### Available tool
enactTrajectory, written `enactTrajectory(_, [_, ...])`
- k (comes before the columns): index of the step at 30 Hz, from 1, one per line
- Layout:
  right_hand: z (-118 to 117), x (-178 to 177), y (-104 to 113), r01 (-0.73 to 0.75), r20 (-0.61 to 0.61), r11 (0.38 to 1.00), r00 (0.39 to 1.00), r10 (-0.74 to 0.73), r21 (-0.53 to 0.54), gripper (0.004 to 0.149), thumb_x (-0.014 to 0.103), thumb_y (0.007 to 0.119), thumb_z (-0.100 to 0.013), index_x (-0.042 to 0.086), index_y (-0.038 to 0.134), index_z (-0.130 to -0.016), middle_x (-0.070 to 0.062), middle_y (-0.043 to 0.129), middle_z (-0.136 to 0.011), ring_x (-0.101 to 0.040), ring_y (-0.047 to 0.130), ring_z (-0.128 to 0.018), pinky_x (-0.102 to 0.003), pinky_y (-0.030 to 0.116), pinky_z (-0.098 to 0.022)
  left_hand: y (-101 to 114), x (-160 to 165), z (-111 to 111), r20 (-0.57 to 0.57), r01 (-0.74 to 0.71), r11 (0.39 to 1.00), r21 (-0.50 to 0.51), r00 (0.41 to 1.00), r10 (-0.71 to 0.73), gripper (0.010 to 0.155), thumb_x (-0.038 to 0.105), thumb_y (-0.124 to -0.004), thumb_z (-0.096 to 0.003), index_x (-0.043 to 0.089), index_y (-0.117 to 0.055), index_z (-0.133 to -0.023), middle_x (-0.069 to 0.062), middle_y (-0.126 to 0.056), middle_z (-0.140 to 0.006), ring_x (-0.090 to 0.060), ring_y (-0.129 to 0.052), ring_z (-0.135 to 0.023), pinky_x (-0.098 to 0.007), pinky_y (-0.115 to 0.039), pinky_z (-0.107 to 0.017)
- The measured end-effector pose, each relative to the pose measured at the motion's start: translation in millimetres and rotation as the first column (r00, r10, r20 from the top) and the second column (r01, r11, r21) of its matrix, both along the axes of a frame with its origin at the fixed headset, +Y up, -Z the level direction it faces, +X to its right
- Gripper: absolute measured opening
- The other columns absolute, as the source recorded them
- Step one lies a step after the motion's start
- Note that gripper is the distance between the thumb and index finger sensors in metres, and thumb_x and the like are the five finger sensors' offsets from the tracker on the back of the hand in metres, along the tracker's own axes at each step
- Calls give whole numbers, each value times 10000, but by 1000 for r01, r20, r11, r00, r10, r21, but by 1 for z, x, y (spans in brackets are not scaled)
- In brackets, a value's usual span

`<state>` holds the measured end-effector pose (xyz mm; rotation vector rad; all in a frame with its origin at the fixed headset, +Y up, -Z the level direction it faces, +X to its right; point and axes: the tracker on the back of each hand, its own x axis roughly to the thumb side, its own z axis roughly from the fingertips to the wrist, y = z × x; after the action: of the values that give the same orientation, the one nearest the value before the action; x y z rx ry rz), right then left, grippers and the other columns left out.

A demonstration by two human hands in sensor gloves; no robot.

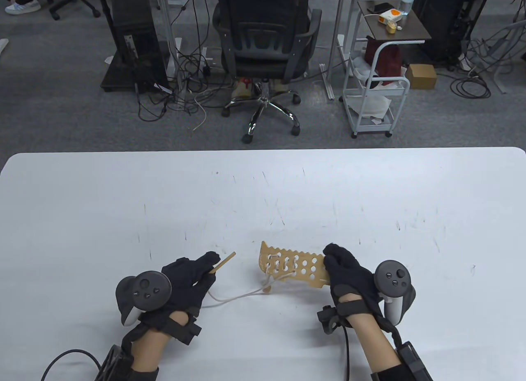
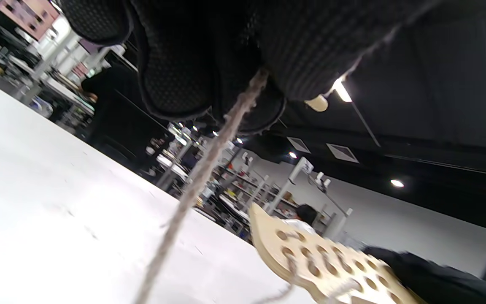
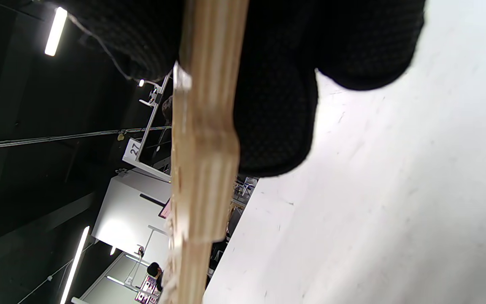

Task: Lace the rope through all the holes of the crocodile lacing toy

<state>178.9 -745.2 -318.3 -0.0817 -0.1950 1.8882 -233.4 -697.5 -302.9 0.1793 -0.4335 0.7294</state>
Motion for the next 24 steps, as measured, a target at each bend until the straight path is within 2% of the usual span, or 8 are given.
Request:
enactTrajectory(12, [9,-23,3,-69,-90,997,993,72,31,460,340,804,-464,154,766,-883,-58,1010,-697,-231,1053,-407,-447,796,-404,1,34,13,157,12,1000,-5,988,-11,430,370,-928,-426,310,-897,-851,22,-1061,-679,-273,-1000,-690,-550,-675,-696])
enactTrajectory(20, [16,-36,6,-82,-137,995,987,88,48,457,342,804,-464,149,773,-877,-59,1020,-683,-227,1044,-388,-449,794,-400,0,57,23,222,80,997,8,972,-80,405,395,-933,-429,312,-915,-825,38,-1071,-657,-254,-1004,-685,-535,-668,-705])
enactTrajectory(24, [18,-41,6,-78,-161,996,983,85,53,455,336,802,-464,145,776,-875,-65,1016,-685,-230,1044,-386,-449,793,-402,-2,60,24,219,90,996,8,972,-90,402,399,-929,-432,311,-914,-824,36,-1067,-648,-257,-999,-678,-537,-660,-707])
